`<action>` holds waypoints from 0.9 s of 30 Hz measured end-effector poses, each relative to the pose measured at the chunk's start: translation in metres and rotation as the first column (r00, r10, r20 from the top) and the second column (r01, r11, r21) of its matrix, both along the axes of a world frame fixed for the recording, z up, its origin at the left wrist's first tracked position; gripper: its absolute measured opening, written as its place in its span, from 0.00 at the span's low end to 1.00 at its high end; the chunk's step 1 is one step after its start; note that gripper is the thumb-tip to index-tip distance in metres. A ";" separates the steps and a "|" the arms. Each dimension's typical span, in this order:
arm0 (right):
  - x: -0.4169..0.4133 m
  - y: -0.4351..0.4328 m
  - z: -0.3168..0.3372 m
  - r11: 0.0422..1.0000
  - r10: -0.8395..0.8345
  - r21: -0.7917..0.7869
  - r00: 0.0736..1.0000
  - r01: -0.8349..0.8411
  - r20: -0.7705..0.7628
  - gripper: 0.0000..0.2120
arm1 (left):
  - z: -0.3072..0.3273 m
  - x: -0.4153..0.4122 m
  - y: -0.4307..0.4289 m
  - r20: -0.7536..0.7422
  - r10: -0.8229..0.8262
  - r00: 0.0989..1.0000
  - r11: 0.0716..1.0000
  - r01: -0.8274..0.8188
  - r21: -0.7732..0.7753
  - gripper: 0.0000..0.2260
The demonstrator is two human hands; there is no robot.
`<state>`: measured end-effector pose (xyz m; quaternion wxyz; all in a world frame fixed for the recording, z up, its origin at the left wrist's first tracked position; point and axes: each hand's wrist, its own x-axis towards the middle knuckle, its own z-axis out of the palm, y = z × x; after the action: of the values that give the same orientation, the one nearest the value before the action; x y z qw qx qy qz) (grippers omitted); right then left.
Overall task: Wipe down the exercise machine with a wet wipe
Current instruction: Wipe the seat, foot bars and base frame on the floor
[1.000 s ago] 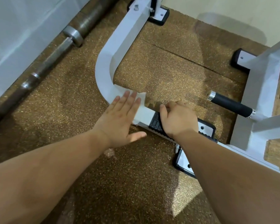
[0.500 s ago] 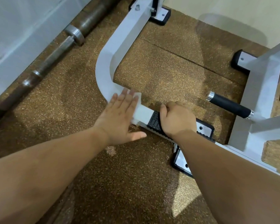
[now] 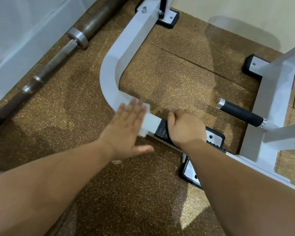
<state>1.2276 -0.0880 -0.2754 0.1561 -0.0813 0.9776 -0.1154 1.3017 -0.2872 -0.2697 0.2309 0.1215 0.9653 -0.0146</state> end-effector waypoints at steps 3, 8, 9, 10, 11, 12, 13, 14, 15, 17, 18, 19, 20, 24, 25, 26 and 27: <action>0.001 0.000 -0.001 1.000 -0.008 -0.014 1.000 0.008 -0.021 0.22 | -0.004 0.015 0.025 -0.012 -0.140 0.990 0.984 0.140 0.108 0.52; 0.001 0.001 0.002 1.000 0.010 -0.014 1.000 -0.010 0.000 0.22 | 0.003 -0.011 -0.018 -0.058 0.039 0.998 0.999 -0.040 -0.017 0.47; 0.001 0.001 0.003 1.000 0.011 -0.012 1.000 -0.011 0.012 0.22 | 0.004 -0.017 -0.030 -0.085 0.132 0.988 0.990 -0.135 -0.033 0.48; -0.001 0.001 0.002 1.000 0.013 -0.007 0.999 -0.013 0.045 0.23 | 0.005 -0.021 -0.037 -0.093 0.213 0.973 0.976 -0.216 -0.026 0.50; -0.005 0.000 0.001 1.000 0.012 0.003 0.995 -0.013 0.099 0.24 | 0.005 -0.022 -0.039 -0.079 0.263 0.961 0.964 -0.265 -0.014 0.51; -0.012 -0.001 -0.001 1.000 0.006 0.022 0.983 -0.010 0.185 0.25 | 0.004 -0.020 -0.035 -0.061 0.280 0.958 0.960 -0.281 -0.008 0.51; -0.019 -0.004 -0.002 0.999 0.005 0.034 0.960 -0.015 0.281 0.26 | 0.002 -0.016 -0.026 -0.050 0.272 0.961 0.962 -0.272 -0.002 0.51; -0.029 -0.007 -0.003 0.999 0.014 0.034 0.934 -0.028 0.357 0.27 | 0.001 -0.011 -0.016 -0.040 0.258 0.965 0.966 -0.257 0.019 0.51; -0.041 -0.013 -0.006 0.998 0.045 0.030 0.916 -0.063 0.399 0.28 | -0.001 -0.007 -0.008 -0.035 0.257 0.966 0.966 -0.255 0.051 0.51; -0.063 -0.031 -0.010 0.988 0.123 0.032 0.889 -0.153 0.442 0.31 | -0.004 -0.009 -0.007 -0.044 0.276 0.960 0.958 -0.271 0.099 0.51; -0.073 -0.042 -0.013 0.986 0.128 0.039 0.879 -0.165 0.459 0.34 | -0.005 -0.015 -0.013 -0.049 0.296 0.954 0.950 -0.289 0.114 0.51; -0.082 -0.052 -0.016 0.986 0.111 0.060 0.873 -0.158 0.475 0.40 | -0.006 -0.023 -0.021 -0.053 0.322 0.945 0.941 -0.314 0.124 0.51; -0.090 -0.060 -0.021 0.985 0.081 0.096 0.868 -0.146 0.489 0.47 | -0.006 -0.032 -0.029 -0.060 0.353 0.934 0.930 -0.344 0.131 0.51; -0.113 -0.072 -0.033 0.974 -0.047 0.219 0.882 -0.065 0.470 0.73 | -0.008 -0.065 -0.048 -0.073 0.418 0.905 0.904 -0.407 0.132 0.50; -0.116 -0.072 -0.035 0.970 -0.057 0.234 0.882 -0.061 0.468 0.76 | -0.008 -0.072 -0.051 -0.069 0.425 0.903 0.901 -0.414 0.127 0.49; -0.119 -0.073 -0.037 0.969 -0.061 0.241 0.878 -0.063 0.475 0.78 | -0.008 -0.080 -0.054 -0.067 0.429 0.901 0.900 -0.420 0.122 0.48; -0.121 -0.073 -0.039 0.971 -0.066 0.233 0.868 -0.059 0.491 0.79 | -0.008 -0.088 -0.057 -0.069 0.428 0.901 0.901 -0.419 0.114 0.48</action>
<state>1.1070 -0.1612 -0.3146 0.4101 -0.0278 0.9115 -0.0133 1.2139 -0.3442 -0.2778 0.1776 -0.0813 0.9777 0.0771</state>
